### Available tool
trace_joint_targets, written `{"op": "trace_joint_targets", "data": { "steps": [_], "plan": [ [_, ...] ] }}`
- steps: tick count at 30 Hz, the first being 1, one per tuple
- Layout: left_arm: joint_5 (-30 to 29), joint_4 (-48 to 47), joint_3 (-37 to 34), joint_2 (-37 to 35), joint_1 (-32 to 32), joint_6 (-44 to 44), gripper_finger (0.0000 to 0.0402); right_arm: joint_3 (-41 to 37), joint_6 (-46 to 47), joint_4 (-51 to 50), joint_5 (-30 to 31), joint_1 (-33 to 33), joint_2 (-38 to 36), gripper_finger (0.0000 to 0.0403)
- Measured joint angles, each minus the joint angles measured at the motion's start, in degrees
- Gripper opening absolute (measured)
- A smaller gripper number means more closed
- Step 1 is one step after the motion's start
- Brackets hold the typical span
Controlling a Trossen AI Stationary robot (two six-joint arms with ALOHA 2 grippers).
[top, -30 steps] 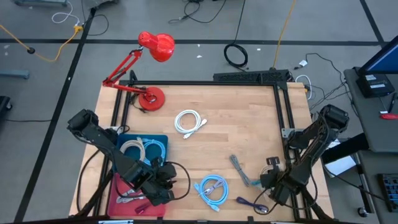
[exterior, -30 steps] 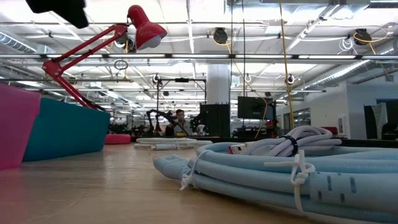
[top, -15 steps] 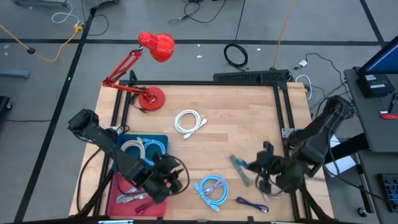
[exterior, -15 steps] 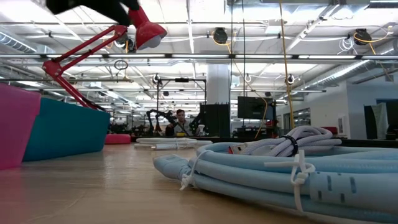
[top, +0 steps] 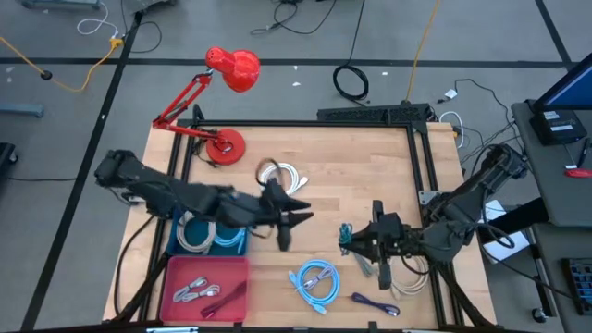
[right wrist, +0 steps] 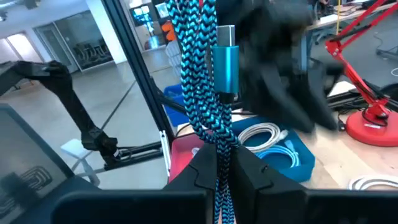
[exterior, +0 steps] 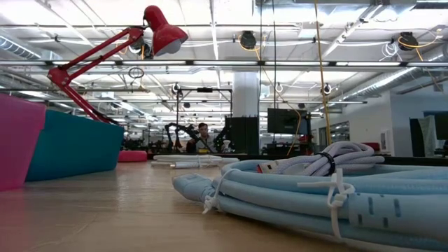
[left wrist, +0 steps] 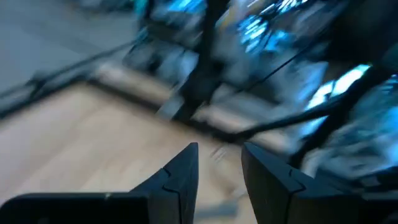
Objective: Pick & Place USB Port
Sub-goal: Put the blue and black USB cable into the red bin
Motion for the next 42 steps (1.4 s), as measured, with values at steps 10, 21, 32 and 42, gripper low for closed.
{"op": "trace_joint_targets", "data": {
  "steps": [10,21,32,42],
  "plan": [
    [16.4,5.3,1.7,-3.4,2.7,1.8,0.0221,0.0,0.1,0.4,1.5,-1.8,0.1,0.0009],
    [16.9,5.3,8.9,-1.2,1.7,6.2,0.0278,0.0,-0.6,4.3,-1.8,-5.7,3.1,0.0009],
    [16.8,4.3,8.9,-0.1,1.7,6.1,0.0267,0.0,-4.2,12.0,-1.8,-6.4,3.2,0.0009],
    [16.9,7.3,8.9,0.6,1.7,5.8,0.0267,0.0,-3.9,14.4,-3.6,-7.5,5.0,0.0009]
  ]
}}
